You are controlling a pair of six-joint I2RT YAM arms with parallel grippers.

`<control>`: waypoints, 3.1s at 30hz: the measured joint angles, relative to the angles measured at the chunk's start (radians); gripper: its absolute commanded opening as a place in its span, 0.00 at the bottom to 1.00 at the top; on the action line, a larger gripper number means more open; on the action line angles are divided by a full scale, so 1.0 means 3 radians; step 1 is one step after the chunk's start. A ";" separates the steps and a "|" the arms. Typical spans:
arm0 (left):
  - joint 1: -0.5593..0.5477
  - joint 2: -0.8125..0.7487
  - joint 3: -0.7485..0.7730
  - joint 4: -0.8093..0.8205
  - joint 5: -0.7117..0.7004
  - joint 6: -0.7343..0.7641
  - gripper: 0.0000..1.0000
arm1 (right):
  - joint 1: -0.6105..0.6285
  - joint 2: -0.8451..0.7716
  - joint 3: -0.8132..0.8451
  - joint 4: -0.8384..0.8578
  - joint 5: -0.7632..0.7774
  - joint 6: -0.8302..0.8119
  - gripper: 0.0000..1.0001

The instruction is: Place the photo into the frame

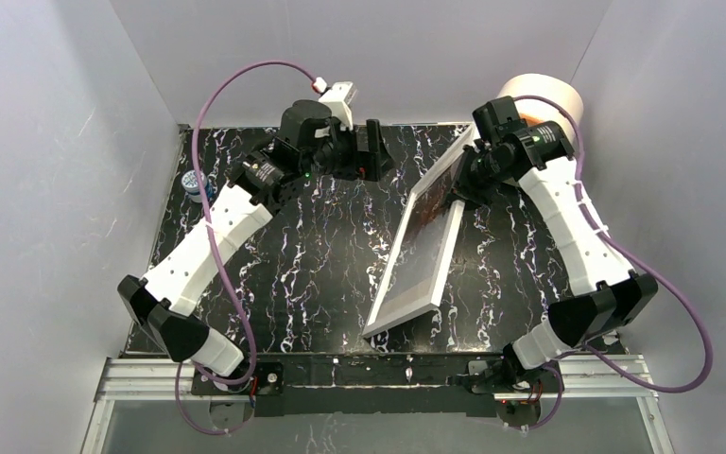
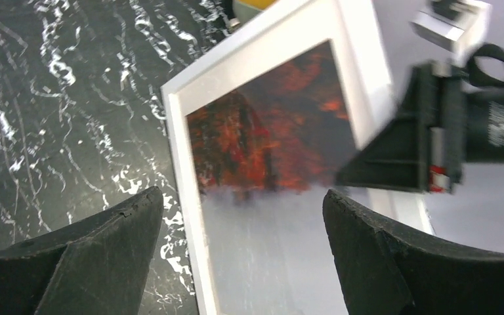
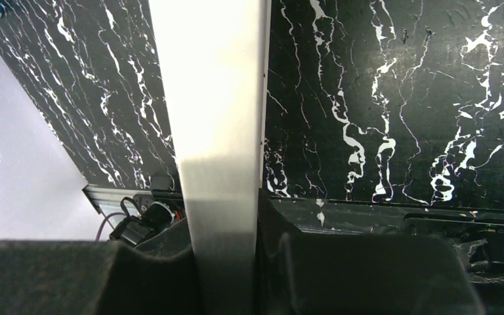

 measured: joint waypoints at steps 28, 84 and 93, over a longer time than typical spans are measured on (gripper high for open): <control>0.0472 0.0233 -0.0759 0.0005 0.0181 -0.0304 0.89 | -0.0273 -0.0722 -0.1016 0.0830 -0.0313 -0.0038 0.29; 0.1518 0.2979 0.0739 0.0973 0.0468 0.0324 0.97 | -0.0707 0.0721 -0.2319 0.3212 -0.0860 -0.1200 0.85; 0.1518 0.2997 0.0744 0.1369 0.0491 0.0399 0.97 | -0.0646 -0.0100 -0.2336 0.2829 -0.0140 -0.0912 0.86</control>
